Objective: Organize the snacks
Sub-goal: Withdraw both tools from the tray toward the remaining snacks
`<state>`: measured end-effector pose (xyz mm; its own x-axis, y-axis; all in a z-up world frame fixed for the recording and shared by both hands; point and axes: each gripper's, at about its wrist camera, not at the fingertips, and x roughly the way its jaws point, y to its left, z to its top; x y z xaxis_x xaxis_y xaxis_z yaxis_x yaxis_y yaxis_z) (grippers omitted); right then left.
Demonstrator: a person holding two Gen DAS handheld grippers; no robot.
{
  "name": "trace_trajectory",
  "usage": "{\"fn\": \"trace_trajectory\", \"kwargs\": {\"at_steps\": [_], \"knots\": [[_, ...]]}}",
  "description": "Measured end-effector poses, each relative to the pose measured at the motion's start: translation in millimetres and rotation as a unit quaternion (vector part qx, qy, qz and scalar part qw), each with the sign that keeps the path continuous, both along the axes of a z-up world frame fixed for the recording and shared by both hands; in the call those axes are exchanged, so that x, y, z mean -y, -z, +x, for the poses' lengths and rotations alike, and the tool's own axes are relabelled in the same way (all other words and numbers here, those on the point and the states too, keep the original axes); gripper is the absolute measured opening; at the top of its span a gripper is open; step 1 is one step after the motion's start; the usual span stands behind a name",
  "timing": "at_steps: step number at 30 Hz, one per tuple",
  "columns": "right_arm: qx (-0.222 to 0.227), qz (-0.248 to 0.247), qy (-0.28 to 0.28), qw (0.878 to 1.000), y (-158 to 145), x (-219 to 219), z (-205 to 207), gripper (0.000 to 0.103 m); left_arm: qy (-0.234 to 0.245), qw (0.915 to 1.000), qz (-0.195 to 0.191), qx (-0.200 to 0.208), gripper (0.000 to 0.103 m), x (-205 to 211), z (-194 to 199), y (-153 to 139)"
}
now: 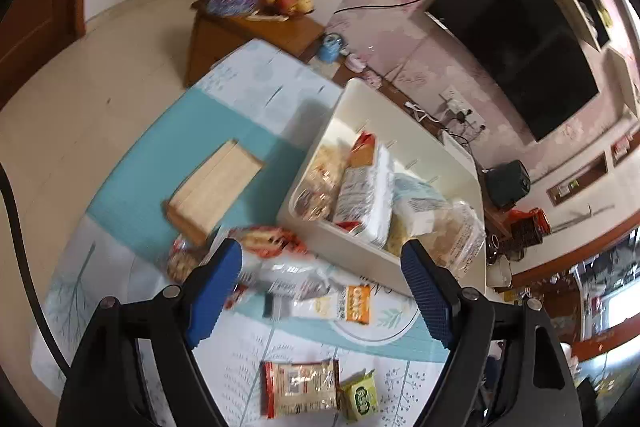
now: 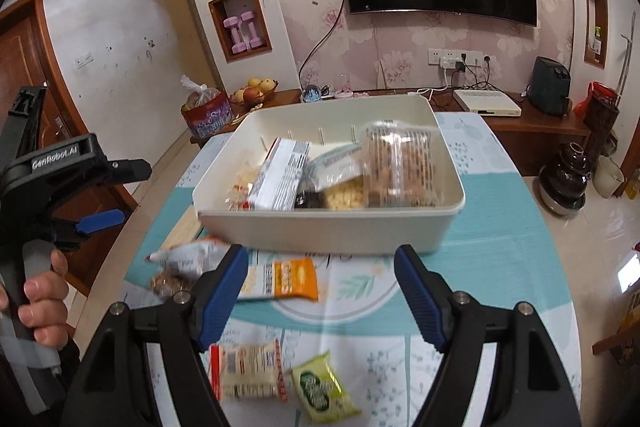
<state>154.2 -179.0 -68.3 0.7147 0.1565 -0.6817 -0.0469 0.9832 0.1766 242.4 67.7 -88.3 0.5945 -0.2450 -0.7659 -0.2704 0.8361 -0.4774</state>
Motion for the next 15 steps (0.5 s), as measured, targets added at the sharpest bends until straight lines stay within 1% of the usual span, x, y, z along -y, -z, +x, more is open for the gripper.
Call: {"fn": "trace_trajectory", "kwargs": {"at_steps": [4, 8, 12, 15], "knots": [[-0.016, 0.001, -0.001, 1.0, 16.3, -0.1, -17.5, 0.076, -0.01, 0.9996, -0.019, -0.019, 0.081, -4.1, -5.8, 9.1], [-0.034, 0.005, 0.009, 0.999, 36.9, 6.2, -29.6, 0.076, -0.018, 0.9993, -0.012, -0.031, 0.081, -3.7, -8.2, 15.3], [-0.048, 0.012, 0.016, 0.999, 54.4, 12.1, -39.5, 0.076, -0.025, 0.9984, -0.022, -0.046, 0.081, -5.2, -4.7, 26.6], [-0.054, 0.002, 0.015, 0.998, 64.3, 12.6, -45.4, 0.076, -0.028, 0.9975, -0.023, -0.06, 0.081, -3.5, 1.0, 37.4]]}}
